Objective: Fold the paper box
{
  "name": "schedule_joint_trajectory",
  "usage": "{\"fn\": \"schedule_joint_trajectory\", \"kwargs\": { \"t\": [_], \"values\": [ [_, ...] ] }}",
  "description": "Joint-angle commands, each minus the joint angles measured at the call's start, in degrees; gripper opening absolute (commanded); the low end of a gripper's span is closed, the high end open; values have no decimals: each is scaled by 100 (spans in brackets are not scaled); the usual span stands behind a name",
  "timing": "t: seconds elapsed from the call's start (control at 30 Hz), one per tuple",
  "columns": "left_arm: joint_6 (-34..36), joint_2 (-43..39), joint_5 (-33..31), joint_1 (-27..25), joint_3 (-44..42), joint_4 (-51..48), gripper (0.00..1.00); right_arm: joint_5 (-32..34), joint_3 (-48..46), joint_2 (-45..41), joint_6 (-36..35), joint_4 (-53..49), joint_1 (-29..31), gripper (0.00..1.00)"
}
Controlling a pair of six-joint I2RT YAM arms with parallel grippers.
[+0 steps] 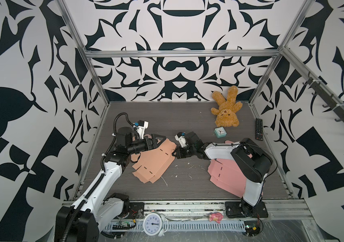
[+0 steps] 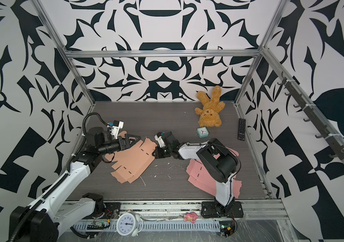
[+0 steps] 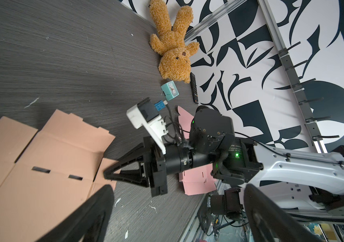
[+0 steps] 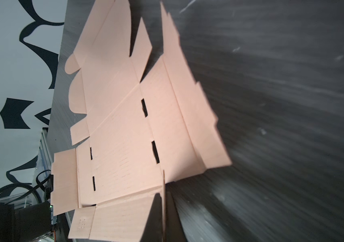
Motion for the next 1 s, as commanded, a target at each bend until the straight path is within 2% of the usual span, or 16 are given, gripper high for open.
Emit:
{"fn": "schedule_joint_trajectory", "kwargs": {
  "t": [0.0, 0.17, 0.27, 0.5, 0.6, 0.77, 0.83, 0.97],
  "values": [
    [150, 47, -170, -13, -106, -60, 99, -463, 495, -327, -924, -579, -284, 3],
    [54, 181, -107, -13, -106, 146, 99, -1243, 1286, 10, -1963, -1860, -609, 3],
    [66, 156, -224, -15, -139, 103, 99, -1550, 1468, 149, -2456, -2261, -751, 4],
    [117, 159, -284, -13, -281, 102, 99, -2068, 1493, 172, -2720, -2364, -1232, 3],
    [115, 217, -277, -13, -258, 113, 99, -2134, 1718, 287, -2953, -2749, -1365, 4],
    [88, 252, -300, -13, -323, 211, 99, -1949, 1823, 365, -2862, -2843, -1476, 16],
    [88, 294, -344, -13, -388, 281, 99, -1830, 1733, 314, -2551, -2613, -1486, 16],
    [251, 604, -403, -13, -368, 198, 99, -1514, 1425, 78, -1957, -2182, -1471, 30]
  ]
}}
